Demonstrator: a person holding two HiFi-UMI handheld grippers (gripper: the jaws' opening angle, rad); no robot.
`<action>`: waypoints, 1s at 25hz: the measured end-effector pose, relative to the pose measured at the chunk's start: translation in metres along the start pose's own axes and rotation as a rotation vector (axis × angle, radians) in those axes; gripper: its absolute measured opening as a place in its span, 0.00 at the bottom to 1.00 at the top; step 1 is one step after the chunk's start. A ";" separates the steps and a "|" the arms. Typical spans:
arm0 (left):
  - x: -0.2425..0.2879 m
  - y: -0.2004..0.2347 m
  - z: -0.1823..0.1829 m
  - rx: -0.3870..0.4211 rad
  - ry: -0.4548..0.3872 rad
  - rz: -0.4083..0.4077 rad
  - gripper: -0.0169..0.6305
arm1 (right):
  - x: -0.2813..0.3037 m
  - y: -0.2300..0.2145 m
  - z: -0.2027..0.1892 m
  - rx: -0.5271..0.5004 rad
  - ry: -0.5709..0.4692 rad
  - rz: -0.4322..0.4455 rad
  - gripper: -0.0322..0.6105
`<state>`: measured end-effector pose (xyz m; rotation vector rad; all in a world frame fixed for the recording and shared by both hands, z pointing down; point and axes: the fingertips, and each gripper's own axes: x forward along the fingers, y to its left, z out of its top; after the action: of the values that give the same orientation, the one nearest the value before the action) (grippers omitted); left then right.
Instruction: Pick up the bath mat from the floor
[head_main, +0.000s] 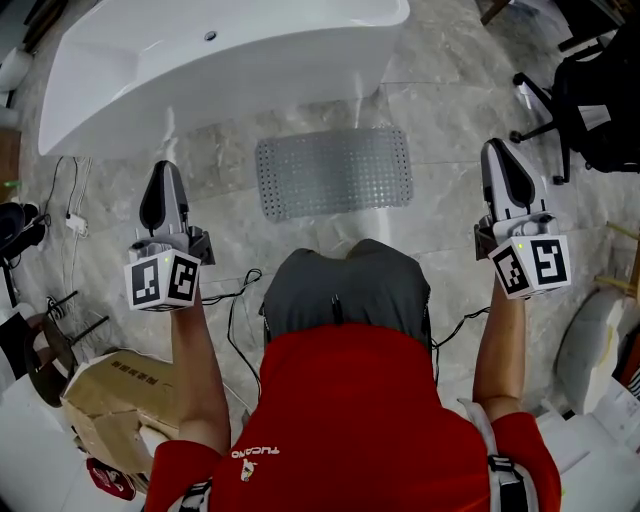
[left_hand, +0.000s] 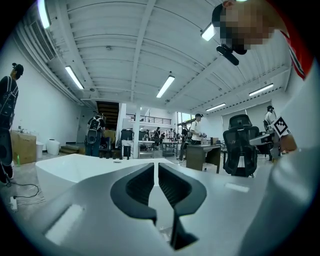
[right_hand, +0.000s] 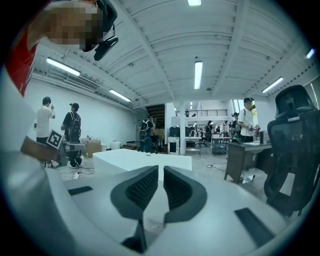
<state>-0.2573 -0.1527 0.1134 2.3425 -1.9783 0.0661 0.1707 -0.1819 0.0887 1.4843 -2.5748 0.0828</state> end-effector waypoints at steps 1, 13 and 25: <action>0.002 0.001 -0.007 -0.001 0.001 -0.001 0.04 | 0.003 0.000 -0.007 0.001 0.003 0.000 0.05; 0.027 0.014 -0.087 -0.007 0.035 -0.004 0.06 | 0.038 -0.003 -0.076 0.017 0.025 -0.014 0.13; 0.043 0.025 -0.158 -0.012 0.059 -0.018 0.13 | 0.063 -0.002 -0.148 0.022 0.056 -0.017 0.19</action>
<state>-0.2724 -0.1854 0.2746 2.3229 -1.9254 0.1211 0.1586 -0.2175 0.2456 1.4896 -2.5245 0.1494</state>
